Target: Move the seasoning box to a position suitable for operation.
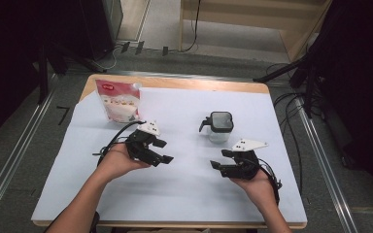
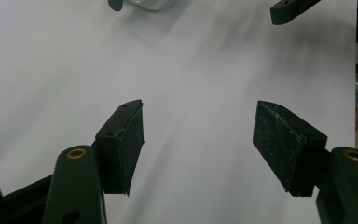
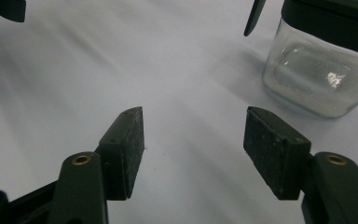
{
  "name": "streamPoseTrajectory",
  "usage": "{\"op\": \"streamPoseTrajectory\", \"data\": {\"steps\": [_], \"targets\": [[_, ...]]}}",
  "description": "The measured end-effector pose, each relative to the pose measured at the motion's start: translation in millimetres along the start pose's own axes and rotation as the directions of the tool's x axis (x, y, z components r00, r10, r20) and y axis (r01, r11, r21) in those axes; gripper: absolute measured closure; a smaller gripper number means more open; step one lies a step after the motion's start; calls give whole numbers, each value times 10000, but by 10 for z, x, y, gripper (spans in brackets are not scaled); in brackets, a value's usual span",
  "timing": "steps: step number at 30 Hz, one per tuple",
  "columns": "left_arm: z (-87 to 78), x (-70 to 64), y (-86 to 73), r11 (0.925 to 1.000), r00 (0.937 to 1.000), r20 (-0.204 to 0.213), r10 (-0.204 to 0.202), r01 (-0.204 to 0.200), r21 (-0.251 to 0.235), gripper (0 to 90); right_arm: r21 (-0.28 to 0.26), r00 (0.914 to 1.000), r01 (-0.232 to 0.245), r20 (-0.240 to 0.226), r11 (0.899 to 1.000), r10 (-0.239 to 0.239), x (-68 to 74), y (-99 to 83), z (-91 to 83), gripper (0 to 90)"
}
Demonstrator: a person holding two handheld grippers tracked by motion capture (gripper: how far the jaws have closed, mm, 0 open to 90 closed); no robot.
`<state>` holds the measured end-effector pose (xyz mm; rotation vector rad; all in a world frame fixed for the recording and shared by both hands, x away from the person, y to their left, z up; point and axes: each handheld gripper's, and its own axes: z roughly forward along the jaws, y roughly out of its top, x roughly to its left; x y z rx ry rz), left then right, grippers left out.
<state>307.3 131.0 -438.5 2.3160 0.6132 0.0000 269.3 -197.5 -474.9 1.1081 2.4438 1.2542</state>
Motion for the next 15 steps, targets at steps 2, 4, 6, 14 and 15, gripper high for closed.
{"op": "streamPoseTrajectory", "data": {"steps": [2,4,6,14,15], "targets": [[-3,2,-2,10000,10000,-39,-5,5,-10,345,-11,10000,-22,45,10000,22,-6,0,-4,386],[-6,7,-9,10000,10000,-60,-36,35,-57,344,-74,9998,-127,118,9999,127,-16,2,-15,377],[-9,16,-11,10000,10000,-48,-40,40,-90,344,-105,9996,-176,208,9998,178,-15,3,-24,367],[-13,41,-19,9998,9998,-61,-181,181,12,345,-265,9988,-428,217,9987,434,-46,14,-40,422],[-18,43,-19,9998,9998,-18,-185,185,-11,345,-265,9988,-428,217,9987,434,-46,14,-40,422]]}}
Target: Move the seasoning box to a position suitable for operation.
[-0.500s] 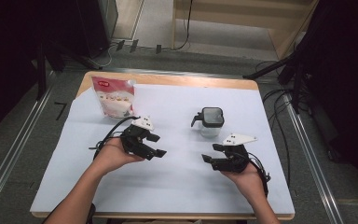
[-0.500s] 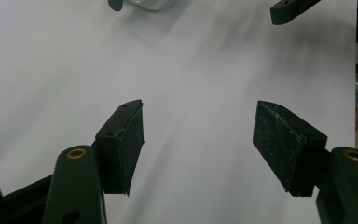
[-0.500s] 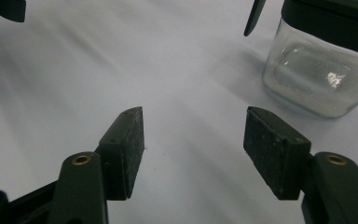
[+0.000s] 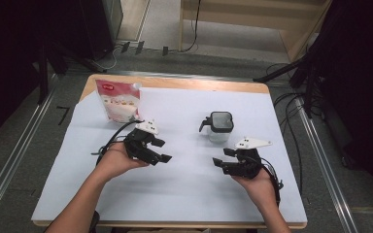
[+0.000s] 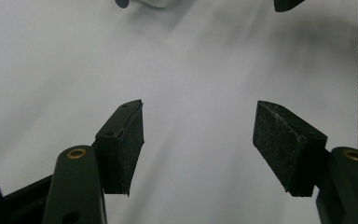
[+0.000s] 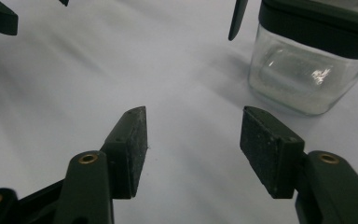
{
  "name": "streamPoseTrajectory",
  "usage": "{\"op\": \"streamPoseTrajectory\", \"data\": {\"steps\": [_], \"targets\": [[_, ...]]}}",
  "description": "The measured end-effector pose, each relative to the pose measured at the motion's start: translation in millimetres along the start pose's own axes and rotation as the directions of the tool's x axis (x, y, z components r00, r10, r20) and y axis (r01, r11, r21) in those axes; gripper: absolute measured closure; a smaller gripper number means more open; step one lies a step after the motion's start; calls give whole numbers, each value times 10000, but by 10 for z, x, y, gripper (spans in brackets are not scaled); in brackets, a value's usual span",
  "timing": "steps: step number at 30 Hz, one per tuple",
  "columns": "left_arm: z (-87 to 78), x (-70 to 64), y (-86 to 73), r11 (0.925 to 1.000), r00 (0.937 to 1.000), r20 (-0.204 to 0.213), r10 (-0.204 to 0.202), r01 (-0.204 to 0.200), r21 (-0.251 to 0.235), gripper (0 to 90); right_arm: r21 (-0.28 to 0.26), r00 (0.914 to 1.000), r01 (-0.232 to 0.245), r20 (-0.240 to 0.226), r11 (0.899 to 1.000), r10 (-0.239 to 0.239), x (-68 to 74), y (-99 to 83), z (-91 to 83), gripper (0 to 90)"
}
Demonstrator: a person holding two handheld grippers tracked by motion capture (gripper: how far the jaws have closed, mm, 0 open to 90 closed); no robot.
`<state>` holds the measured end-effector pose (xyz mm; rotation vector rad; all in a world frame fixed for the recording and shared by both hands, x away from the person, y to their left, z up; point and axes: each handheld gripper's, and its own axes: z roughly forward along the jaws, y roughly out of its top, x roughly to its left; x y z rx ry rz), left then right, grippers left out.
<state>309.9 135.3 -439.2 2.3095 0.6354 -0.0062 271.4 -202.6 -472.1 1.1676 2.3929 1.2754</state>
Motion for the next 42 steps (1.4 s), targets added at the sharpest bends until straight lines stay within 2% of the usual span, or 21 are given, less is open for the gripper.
{"op": "streamPoseTrajectory", "data": {"steps": [4,5,6,7,10,11,13,14,15,16,20,24,25,27,29,33,36,37,38,40,42], "targets": [[-14,9,-2,9999,10000,49,25,-24,-167,345,-233,9995,-5,315,9997,12,-12,0,-34,420],[-18,11,-2,9998,10000,39,-37,38,-184,345,-334,9986,20,533,9994,-2,-19,-1,-48,400],[-18,11,-2,9998,10000,39,-37,38,-184,345,-334,9986,20,533,9994,-2,-19,-1,-48,400],[-17,13,-2,9998,10000,43,-41,41,-198,346,-486,9966,-8,817,9988,48,-28,0,-64,370],[1,2,12,9997,9999,162,-59,63,-256,348,-588,9944,-45,1050,9983,107,-44,2,-81,359],[5,-25,19,9997,9999,124,94,-91,-236,347,-540,9922,-67,1236,9985,134,-72,10,-106,352],[0,-32,21,9997,9998,130,144,-142,-181,348,-577,9907,-66,1355,9983,144,-90,14,-118,340],[-3,-30,21,9997,9998,123,176,-174,-175,347,-626,9895,-162,1426,9979,250,-116,20,-130,328],[-3,-9,16,9997,9998,174,63,-59,-228,347,-756,9883,-486,1410,9959,589,-158,27,-132,302],[-3,-9,16,9997,9998,174,63,-59,-228,348,-756,9883,-486,1410,9959,589,-158,27,-132,302],[-9,18,5,9996,9998,210,-45,51,-289,348,-690,9780,-760,1891,9947,878,-166,47,-67,248],[-20,33,1,9995,9998,189,-76,82,-312,348,-591,9751,-989,1935,9933,1086,-171,60,-1,224],[-26,48,-5,9994,9998,181,-122,128,-324,348,-521,9721,-1315,1888,9899,1390,-182,68,41,200],[-33,60,-9,9993,9996,242,-132,140,-344,349,-527,9688,-1366,2015,9892,1446,-182,73,74,177],[-46,70,-11,9990,9995,186,-245,252,-372,350,-526,9689,-1291,2059,9902,1372,-185,75,94,155],[-46,79,-16,9986,9993,189,-314,322,-423,351,-712,9595,-1332,2404,9885,1466,-171,101,159,128],[-37,79,-13,9989,9995,207,-248,256,-385,351,-809,9501,-1348,2722,9876,1520,-166,135,220,60],[-36,74,-12,9990,9995,181,-259,266,-364,351,-833,9461,-1331,2862,9876,1517,-164,147,244,36],[-31,74,-12,9989,9995,225,-236,245,-388,351,-793,9379,-1310,3129,9882,1494,-152,166,301,0],[-29,71,-12,9989,9993,242,-275,284,-380,351,-700,9345,-1369,3216,9881,1523,-142,177,327,0],[-29,73,-12,9988,9992,247,-298,308,-385,351,-710,9255,-1329,3480,9886,1494,-130,192,376,0]]}}
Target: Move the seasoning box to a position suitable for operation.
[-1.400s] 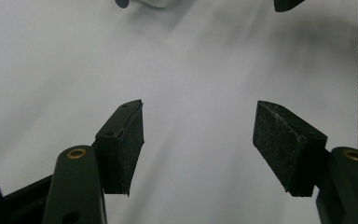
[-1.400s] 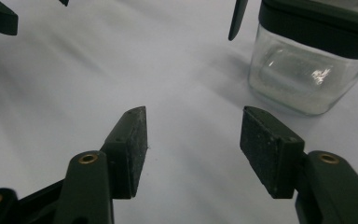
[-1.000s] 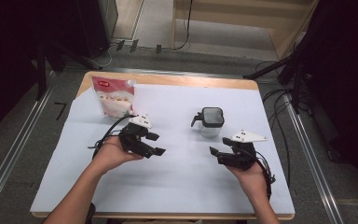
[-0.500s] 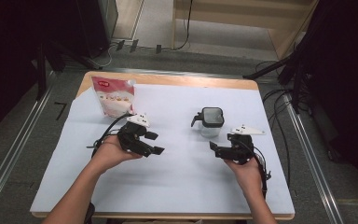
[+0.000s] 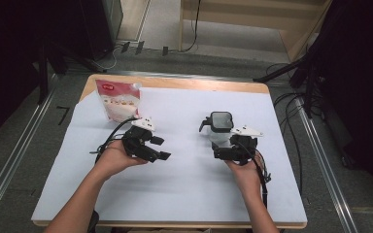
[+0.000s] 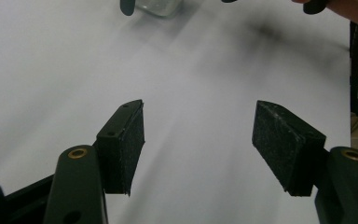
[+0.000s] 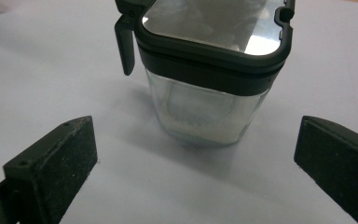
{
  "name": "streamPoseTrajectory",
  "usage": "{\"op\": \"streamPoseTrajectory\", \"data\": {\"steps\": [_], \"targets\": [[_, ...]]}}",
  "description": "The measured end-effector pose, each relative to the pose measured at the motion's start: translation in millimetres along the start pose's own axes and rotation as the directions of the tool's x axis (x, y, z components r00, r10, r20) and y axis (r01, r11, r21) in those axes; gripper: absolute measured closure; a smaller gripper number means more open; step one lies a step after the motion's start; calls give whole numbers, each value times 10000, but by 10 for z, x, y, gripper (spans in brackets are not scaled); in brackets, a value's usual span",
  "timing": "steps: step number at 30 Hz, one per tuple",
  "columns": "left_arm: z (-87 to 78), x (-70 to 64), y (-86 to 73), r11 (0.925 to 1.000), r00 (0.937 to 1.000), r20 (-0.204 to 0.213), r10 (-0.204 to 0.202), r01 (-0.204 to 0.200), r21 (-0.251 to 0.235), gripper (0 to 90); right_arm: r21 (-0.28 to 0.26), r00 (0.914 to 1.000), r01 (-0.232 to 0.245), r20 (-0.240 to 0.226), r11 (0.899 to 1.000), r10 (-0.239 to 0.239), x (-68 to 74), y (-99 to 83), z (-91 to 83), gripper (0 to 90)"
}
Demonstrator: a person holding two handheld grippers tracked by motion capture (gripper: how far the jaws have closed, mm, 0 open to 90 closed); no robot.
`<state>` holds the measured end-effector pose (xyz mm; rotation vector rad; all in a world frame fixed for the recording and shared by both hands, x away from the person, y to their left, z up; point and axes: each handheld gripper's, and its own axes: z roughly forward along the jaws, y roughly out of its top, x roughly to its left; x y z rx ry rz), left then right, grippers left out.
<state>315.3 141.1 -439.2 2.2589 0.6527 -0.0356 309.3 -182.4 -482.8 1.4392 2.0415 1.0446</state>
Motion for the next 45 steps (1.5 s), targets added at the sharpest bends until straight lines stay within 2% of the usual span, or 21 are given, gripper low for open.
{"op": "streamPoseTrajectory", "data": {"steps": [1,2,3,4,5,7,9,16,18,23,24,28,29,33,34,35,38,41,43,45], "targets": [[0,7,0,10000,10000,10,-8,8,23,351,-150,9997,-131,204,9998,134,17,5,42,0],[0,7,0,10000,10000,10,-8,8,23,352,-150,9997,-131,204,9998,134,17,5,42,0],[-4,8,3,9999,10000,-52,7,-7,104,352,-281,9985,-465,277,9985,472,16,12,87,0],[-1,12,1,10000,10000,-4,11,-11,72,352,-281,9985,-465,277,9985,472,16,12,87,0],[1,14,-1,10000,10000,-9,-17,17,54,352,-478,9970,-716,247,9963,728,9,14,133,0],[0,16,-1,10000,10000,-4,-9,9,64,352,-565,9968,-756,204,9955,769,0,13,159,0],[0,19,-3,10000,10000,40,-28,28,19,352,-688,9938,-1031,346,9923,1057,-6,19,236,0],[7,24,-2,10000,10000,44,-44,44,46,352,-894,9892,-1230,688,9884,1293,-2,28,387,0],[7,26,-3,10000,10000,37,-41,40,47,353,-948,9883,-1260,744,9875,1332,1,25,429,1],[6,30,-1,9999,10000,15,-92,91,88,352,-1284,9895,-931,983,9873,1061,25,37,487,38],[9,32,-3,9999,9999,36,-106,105,69,352,-1140,9870,-1086,1061,9875,1208,39,57,500,35],[15,33,-3,9999,9999,41,-103,102,61,353,-1144,9898,-748,1121,9906,877,80,151,558,44],[14,34,-3,9999,9999,66,-112,111,59,353,-1049,9870,-894,1243,9905,1023,85,174,571,44],[13,40,-4,9999,9999,53,-120,120,70,352,-996,9849,-761,1479,9921,904,107,227,646,21],[13,42,-4,9999,9999,44,-110,109,91,352,-1038,9840,-833,1488,9911,982,105,230,661,25],[12,46,-4,9997,9997,97,-206,205,119,352,-1049,9819,-1151,1385,9878,1291,81,222,691,64],[-1,57,-6,9995,9995,92,-316,315,44,352,-1070,9815,-1290,1283,9859,1423,48,215,705,86],[-11,66,-9,9993,9992,123,-376,376,-55,352,-1105,9814,-1086,1465,9879,1243,54,221,690,123],[-2,66,-8,9994,9993,88,-350,350,16,354,-1063,9843,-744,1516,9916,901,38,224,676,147],[0,65,-8,9995,9995,76,-319,319,43,354,-1073,9851,-781,1444,9912,932,29,221,672,147]]}}
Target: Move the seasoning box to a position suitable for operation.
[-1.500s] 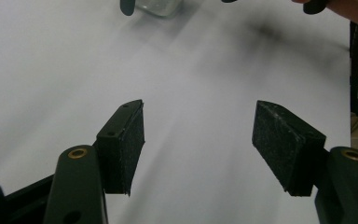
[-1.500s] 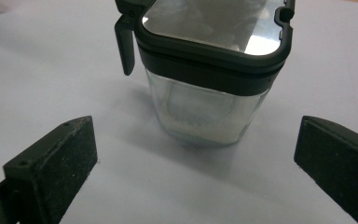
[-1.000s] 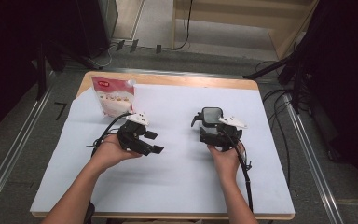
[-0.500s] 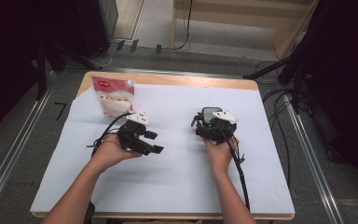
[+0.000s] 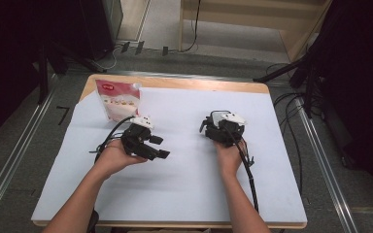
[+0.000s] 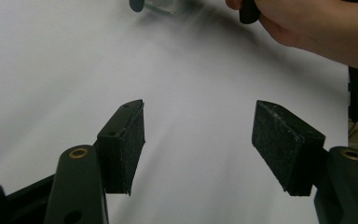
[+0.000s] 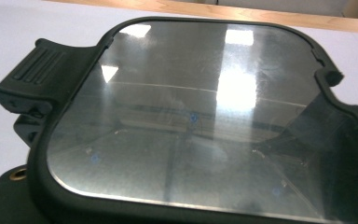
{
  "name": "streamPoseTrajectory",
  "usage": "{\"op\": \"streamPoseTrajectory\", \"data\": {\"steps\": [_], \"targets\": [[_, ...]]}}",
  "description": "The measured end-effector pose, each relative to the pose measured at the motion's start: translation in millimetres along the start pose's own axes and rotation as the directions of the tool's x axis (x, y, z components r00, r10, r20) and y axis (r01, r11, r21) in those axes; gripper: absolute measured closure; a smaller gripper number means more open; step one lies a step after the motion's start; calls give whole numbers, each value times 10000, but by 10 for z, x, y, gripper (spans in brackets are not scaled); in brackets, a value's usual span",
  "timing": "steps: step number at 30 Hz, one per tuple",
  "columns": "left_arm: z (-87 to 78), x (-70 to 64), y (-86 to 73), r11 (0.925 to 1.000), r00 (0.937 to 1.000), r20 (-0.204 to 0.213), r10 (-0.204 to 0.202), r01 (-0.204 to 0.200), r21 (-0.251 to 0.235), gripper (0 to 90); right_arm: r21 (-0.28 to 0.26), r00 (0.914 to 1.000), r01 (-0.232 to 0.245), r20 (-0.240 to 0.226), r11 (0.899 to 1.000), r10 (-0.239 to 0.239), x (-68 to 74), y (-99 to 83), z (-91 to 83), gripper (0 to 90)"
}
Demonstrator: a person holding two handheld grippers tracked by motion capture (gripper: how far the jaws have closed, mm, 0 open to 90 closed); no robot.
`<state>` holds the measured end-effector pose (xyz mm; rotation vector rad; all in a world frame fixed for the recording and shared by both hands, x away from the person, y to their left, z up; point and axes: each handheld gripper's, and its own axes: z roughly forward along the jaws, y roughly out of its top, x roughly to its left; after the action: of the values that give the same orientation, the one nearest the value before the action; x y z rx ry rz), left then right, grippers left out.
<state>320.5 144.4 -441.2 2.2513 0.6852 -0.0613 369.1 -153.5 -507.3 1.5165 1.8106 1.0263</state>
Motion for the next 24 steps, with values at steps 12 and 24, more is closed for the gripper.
{"op": "streamPoseTrajectory", "data": {"steps": [12,24], "targets": [[-21,35,-4,9990,9990,72,-440,440,-91,353,-24,9962,460,-742,9989,-460,47,54,-169,149],[-20,32,1,9985,9985,26,-548,548,-66,354,-251,9616,1714,-2131,9849,-1728,343,-63,-503,149]]}}
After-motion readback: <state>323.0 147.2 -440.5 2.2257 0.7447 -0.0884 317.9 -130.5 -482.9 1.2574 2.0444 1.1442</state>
